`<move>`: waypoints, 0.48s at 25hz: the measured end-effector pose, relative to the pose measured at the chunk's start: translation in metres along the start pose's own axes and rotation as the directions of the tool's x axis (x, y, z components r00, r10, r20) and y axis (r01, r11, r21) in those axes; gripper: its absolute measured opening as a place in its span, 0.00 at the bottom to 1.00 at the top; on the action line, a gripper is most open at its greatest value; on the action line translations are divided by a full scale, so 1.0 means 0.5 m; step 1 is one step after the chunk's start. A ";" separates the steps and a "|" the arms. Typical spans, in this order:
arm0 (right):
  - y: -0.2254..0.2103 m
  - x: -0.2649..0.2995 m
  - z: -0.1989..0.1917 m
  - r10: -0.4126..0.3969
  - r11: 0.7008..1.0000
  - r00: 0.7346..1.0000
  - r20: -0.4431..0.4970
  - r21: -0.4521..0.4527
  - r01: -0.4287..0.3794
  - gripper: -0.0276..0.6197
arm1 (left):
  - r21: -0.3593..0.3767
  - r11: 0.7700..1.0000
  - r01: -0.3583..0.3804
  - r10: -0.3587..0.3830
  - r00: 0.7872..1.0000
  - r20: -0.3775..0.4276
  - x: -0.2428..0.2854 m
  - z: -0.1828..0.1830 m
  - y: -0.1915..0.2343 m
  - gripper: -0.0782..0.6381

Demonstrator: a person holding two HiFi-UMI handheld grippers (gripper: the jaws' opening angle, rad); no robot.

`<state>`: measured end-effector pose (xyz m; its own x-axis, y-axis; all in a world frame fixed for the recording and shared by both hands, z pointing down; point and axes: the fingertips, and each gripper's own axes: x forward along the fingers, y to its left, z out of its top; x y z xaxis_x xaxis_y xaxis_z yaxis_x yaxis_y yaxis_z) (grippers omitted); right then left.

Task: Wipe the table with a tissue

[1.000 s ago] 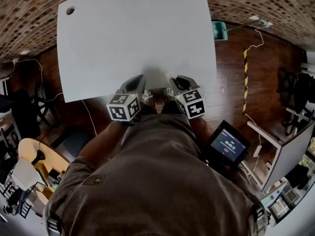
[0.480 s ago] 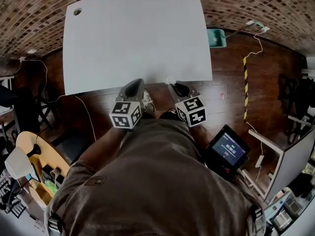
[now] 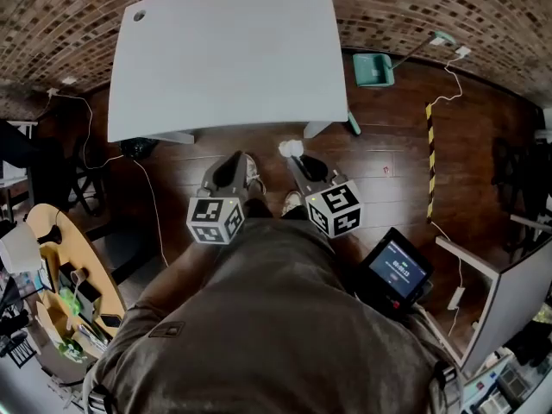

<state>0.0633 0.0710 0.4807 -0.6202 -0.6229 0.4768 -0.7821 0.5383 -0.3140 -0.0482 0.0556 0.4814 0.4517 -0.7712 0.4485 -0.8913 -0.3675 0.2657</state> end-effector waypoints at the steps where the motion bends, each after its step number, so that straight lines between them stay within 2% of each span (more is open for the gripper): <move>1: 0.004 -0.014 -0.005 0.006 1.000 1.000 0.006 -0.002 -0.006 0.11 | -0.003 1.000 -0.007 0.007 1.000 0.004 -0.011 -0.004 -0.011 0.11; 5: 0.016 -0.058 -0.012 0.012 1.000 0.999 0.033 -0.009 -0.012 0.11 | 0.000 1.000 -0.009 0.009 1.000 0.015 -0.043 -0.013 -0.048 0.11; 12: 0.018 -0.113 -0.014 -0.020 1.000 0.997 0.071 0.006 0.020 0.11 | 0.008 0.999 0.047 -0.047 0.999 0.019 -0.064 -0.013 -0.095 0.11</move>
<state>0.0919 0.1152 0.4567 -0.6072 -0.6725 0.4232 -0.7944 0.5227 -0.3093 -0.0200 0.1009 0.4599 0.4921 -0.7630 0.4191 -0.8695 -0.4074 0.2793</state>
